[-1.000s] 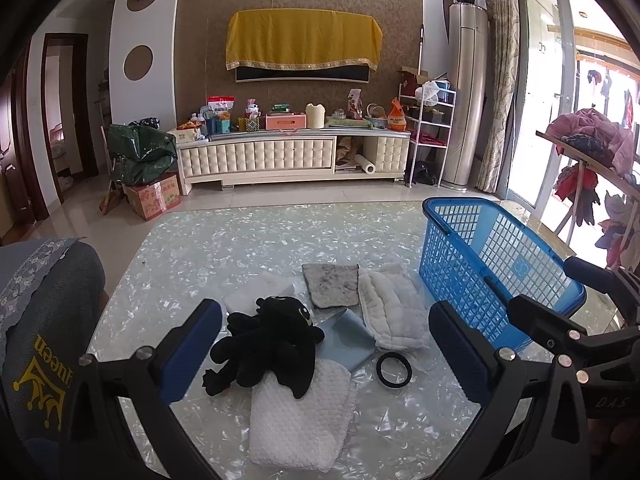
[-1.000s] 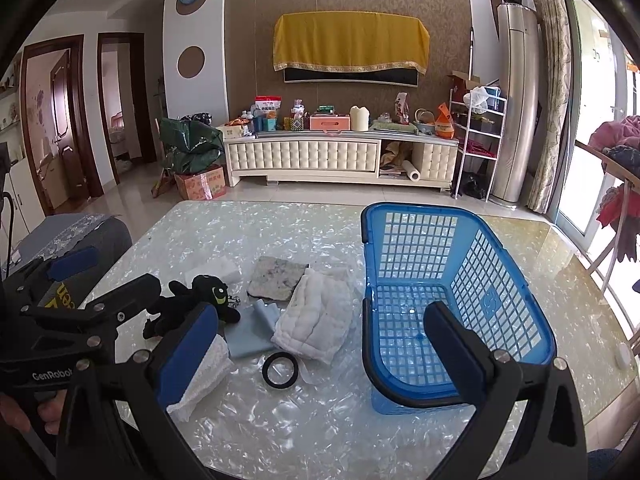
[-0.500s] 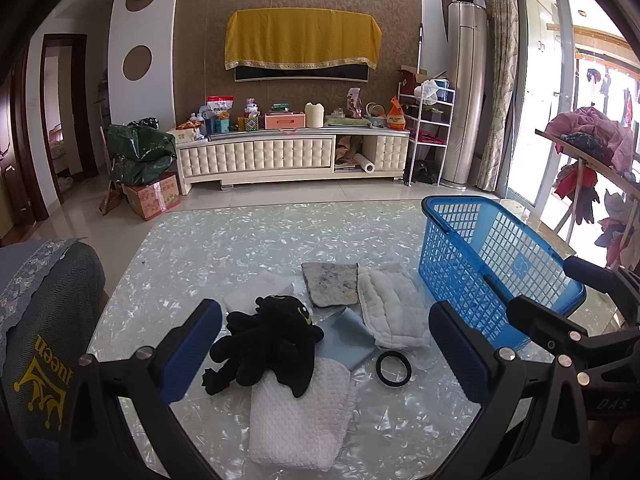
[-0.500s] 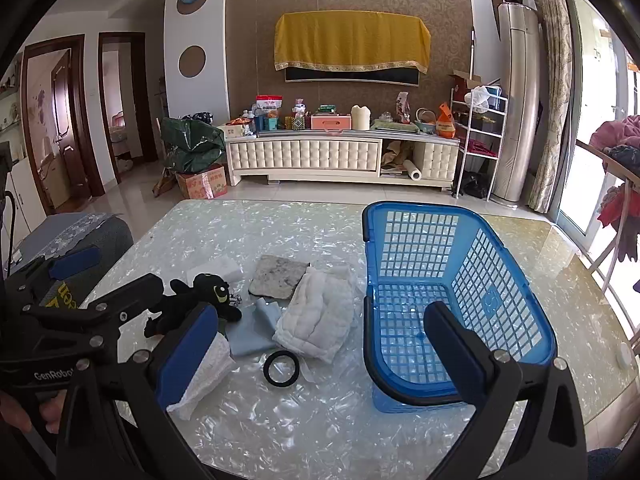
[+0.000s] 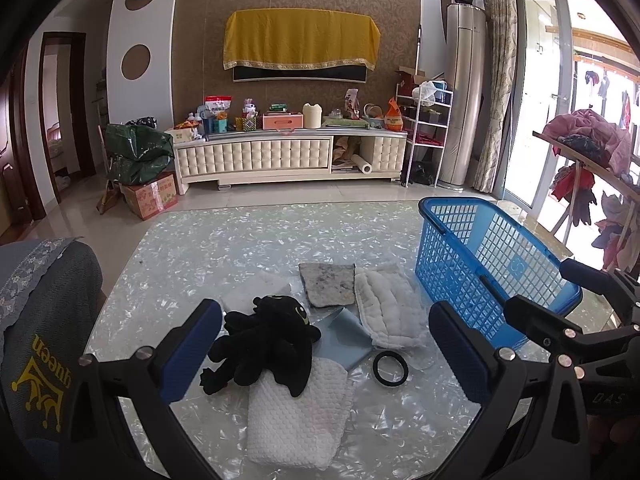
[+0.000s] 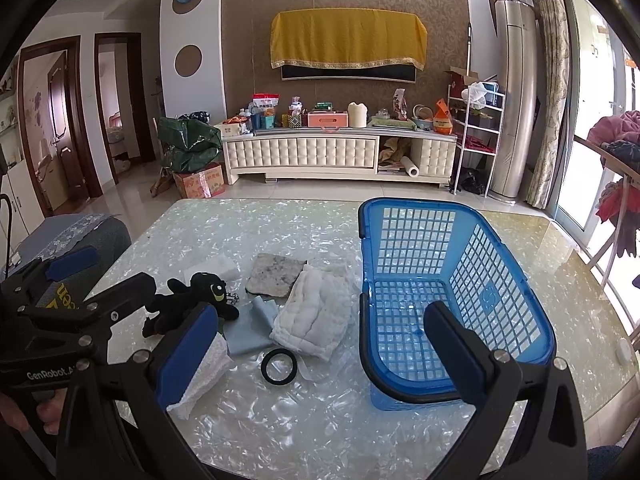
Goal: Organize soft objects
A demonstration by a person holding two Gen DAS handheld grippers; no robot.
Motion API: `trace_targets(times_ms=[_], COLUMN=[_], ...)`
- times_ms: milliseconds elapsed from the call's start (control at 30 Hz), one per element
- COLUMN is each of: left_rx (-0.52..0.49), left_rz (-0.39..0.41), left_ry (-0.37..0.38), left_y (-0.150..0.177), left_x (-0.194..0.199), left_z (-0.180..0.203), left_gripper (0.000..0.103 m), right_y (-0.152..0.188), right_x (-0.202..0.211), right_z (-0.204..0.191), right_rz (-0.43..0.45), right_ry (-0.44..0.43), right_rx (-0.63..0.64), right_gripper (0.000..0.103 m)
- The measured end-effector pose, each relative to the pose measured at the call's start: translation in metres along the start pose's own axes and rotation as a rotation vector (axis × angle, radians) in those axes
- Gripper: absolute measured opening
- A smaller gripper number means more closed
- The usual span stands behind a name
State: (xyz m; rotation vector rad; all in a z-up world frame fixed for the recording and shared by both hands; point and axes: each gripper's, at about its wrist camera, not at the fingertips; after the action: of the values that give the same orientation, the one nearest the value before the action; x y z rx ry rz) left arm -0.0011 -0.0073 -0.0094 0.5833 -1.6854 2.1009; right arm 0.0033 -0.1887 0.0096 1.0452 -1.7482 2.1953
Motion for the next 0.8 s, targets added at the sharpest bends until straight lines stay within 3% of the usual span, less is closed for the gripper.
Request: trace_targets(times_ms=[800], left_rx=[-0.003], left_rz=[-0.001], left_ry=[0.014], left_y=[-0.004], left_x=[0.0045], left_z=[-0.0016], left_gripper=[0.103], right_y=[-0.0004], right_x=[0.0015], right_z=[0.0042], right_rz=[0.004], right_ry=[-0.002], right_rx=[-0.01], right_gripper=[0.103])
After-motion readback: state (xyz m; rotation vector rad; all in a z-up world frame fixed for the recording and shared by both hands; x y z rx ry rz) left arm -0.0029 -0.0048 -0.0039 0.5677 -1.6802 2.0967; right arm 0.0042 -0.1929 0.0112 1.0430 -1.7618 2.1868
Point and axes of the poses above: each gripper's, at about its wrist camera, not at the fingertips, and x roughly against the way its jaws point, z to its right, y to its underside, and after that the axes turned 10 degrees about x, right-handed
